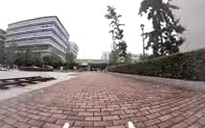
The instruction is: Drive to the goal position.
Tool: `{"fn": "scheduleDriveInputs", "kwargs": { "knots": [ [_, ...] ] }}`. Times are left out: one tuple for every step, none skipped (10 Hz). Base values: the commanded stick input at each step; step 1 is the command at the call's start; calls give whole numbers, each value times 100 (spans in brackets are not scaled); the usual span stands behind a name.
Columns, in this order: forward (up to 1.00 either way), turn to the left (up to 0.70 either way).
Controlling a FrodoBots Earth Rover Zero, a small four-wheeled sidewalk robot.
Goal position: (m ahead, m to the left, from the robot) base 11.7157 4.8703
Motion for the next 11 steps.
{"fn": "scheduleDriveInputs", "kwargs": {
  "knots": [
    [45, 0],
    [45, 0],
    [45, 0],
    [45, 0],
    [45, 0],
    [45, 0],
    [45, 0],
    [45, 0],
    [45, 0],
    [45, 0],
    [45, 0]
  ]
}}
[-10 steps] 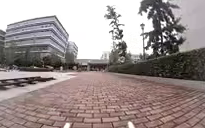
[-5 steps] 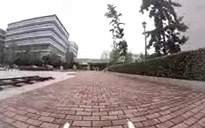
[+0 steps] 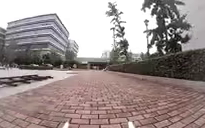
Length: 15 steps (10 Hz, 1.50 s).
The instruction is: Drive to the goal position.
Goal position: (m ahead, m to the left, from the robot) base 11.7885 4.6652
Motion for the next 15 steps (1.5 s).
{"fn": "scheduleDriveInputs", "kwargs": {
  "knots": [
    [45, 0],
    [45, 0],
    [45, 0],
    [45, 0],
    [45, 0],
    [45, 0],
    [45, 0],
    [45, 0],
    [45, 0],
    [45, 0],
    [45, 0],
    [45, 0],
    [45, 0],
    [45, 0],
    [45, 0]
  ]
}}
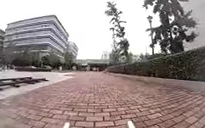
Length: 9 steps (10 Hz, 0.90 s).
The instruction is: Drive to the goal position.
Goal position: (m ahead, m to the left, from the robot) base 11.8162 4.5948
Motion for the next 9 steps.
{"fn": "scheduleDriveInputs", "kwargs": {
  "knots": [
    [45, 0],
    [45, 0],
    [45, 0],
    [45, 0],
    [45, 0],
    [45, 0],
    [45, 0],
    [45, 0],
    [45, 0]
  ]
}}
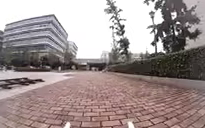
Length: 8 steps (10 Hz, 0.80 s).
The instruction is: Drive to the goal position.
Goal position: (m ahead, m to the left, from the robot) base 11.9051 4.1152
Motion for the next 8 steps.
{"fn": "scheduleDriveInputs", "kwargs": {
  "knots": [
    [45, 0],
    [45, 0],
    [45, 0],
    [45, 0],
    [45, 0],
    [45, 0],
    [45, 0],
    [45, 0]
  ]
}}
